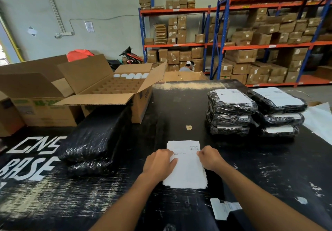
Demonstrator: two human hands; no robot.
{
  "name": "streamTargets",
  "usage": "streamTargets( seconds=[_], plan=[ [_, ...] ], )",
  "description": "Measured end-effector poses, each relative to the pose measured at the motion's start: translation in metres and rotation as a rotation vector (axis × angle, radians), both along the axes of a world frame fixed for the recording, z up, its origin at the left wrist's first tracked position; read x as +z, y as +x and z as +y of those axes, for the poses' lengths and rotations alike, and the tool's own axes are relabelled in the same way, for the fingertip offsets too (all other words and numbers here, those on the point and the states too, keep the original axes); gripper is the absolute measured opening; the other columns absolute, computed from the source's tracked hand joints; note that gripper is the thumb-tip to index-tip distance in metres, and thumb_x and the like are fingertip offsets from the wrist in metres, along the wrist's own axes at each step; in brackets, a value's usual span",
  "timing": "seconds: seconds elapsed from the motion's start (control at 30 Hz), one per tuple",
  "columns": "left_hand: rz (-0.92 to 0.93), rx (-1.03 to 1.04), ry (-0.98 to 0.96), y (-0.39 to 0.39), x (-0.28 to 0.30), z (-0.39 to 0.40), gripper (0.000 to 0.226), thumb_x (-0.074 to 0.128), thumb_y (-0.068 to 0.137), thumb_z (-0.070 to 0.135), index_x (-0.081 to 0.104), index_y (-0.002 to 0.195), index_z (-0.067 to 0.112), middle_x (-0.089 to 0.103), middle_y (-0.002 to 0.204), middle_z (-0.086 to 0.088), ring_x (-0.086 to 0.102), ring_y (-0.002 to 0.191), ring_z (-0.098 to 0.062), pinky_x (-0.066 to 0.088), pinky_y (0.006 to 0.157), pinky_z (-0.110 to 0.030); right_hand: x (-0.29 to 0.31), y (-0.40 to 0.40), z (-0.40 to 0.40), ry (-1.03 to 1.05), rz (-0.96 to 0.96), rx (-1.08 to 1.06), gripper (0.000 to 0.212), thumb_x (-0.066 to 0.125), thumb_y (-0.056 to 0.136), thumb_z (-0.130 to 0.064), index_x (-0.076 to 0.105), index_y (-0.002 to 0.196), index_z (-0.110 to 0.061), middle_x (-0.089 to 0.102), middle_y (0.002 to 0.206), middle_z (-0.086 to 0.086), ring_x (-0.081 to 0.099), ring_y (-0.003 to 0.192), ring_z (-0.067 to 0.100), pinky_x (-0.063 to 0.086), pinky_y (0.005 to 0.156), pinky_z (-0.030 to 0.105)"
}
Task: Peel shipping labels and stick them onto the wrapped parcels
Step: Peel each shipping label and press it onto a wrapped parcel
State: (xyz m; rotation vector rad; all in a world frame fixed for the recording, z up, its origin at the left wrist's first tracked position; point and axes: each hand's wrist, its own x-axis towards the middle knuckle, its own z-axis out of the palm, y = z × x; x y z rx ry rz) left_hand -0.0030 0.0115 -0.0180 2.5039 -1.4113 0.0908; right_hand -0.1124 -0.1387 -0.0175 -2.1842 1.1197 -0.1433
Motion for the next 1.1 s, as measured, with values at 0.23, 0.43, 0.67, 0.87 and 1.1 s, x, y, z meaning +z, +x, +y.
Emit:
streamTargets(
  seconds=[0.23, 0.43, 0.67, 0.87, 1.1],
  plan=[
    [0.030, 0.005, -0.061, 0.000, 0.018, -0.001, 0.041, 0.045, 0.096, 0.046, 0.055, 0.125, 0.020, 0.065, 0.119, -0.001, 0.062, 0.103, -0.019, 0.052, 0.082, -0.032, 0.027, -0.021, -0.004, -0.070, -0.323, -0.057, 0.030, 0.042, 0.098, -0.023, 0.062, 0.080, -0.009, 0.058, 0.076, 0.003, 0.053, 0.076, 0.021, 0.036, 0.061, 0.029],
    [0.292, -0.007, -0.308, -0.005, 0.075, -0.032, 0.075, 0.051, 0.090, 0.055, 0.022, 0.150, 0.021, 0.053, 0.140, -0.002, 0.056, 0.122, -0.021, 0.051, 0.095, -0.040, 0.078, -0.048, -0.006, -0.149, -0.633, 0.028, 0.033, 0.048, 0.097, -0.023, 0.060, 0.081, 0.002, 0.060, 0.074, 0.019, 0.048, 0.066, 0.017, 0.034, 0.060, 0.031],
    [0.603, -0.169, -0.632, -0.031, 0.148, -0.063, 0.064, 0.066, 0.088, 0.033, 0.034, 0.142, 0.021, 0.057, 0.136, -0.003, 0.060, 0.114, -0.017, 0.050, 0.096, -0.034, 0.120, -0.086, -0.010, -0.068, -0.734, 0.194, 0.027, 0.050, 0.096, -0.013, 0.061, 0.071, -0.017, 0.061, 0.059, -0.011, 0.056, 0.059, 0.001, 0.046, 0.057, 0.014],
    [0.733, -0.283, -0.682, -0.055, 0.186, -0.076, 0.049, 0.065, 0.089, 0.024, 0.041, 0.131, 0.030, 0.065, 0.121, 0.001, 0.066, 0.098, -0.015, 0.055, 0.088, -0.044, 0.158, -0.118, -0.043, -0.099, -0.800, 0.143, 0.012, 0.060, 0.090, -0.016, 0.064, 0.102, -0.017, 0.073, 0.089, 0.000, 0.069, 0.080, 0.011, 0.054, 0.070, 0.025],
    [0.715, -0.406, -0.646, -0.074, 0.206, -0.091, 0.037, 0.065, 0.089, 0.019, 0.046, 0.113, 0.040, 0.070, 0.113, -0.001, 0.070, 0.093, -0.017, 0.057, 0.084, -0.045, 0.212, -0.147, -0.075, -0.147, -0.822, 0.194, 0.017, 0.061, 0.088, -0.009, 0.060, 0.101, -0.020, 0.072, 0.082, 0.008, 0.066, 0.075, 0.015, 0.054, 0.071, 0.030]
  ],
)
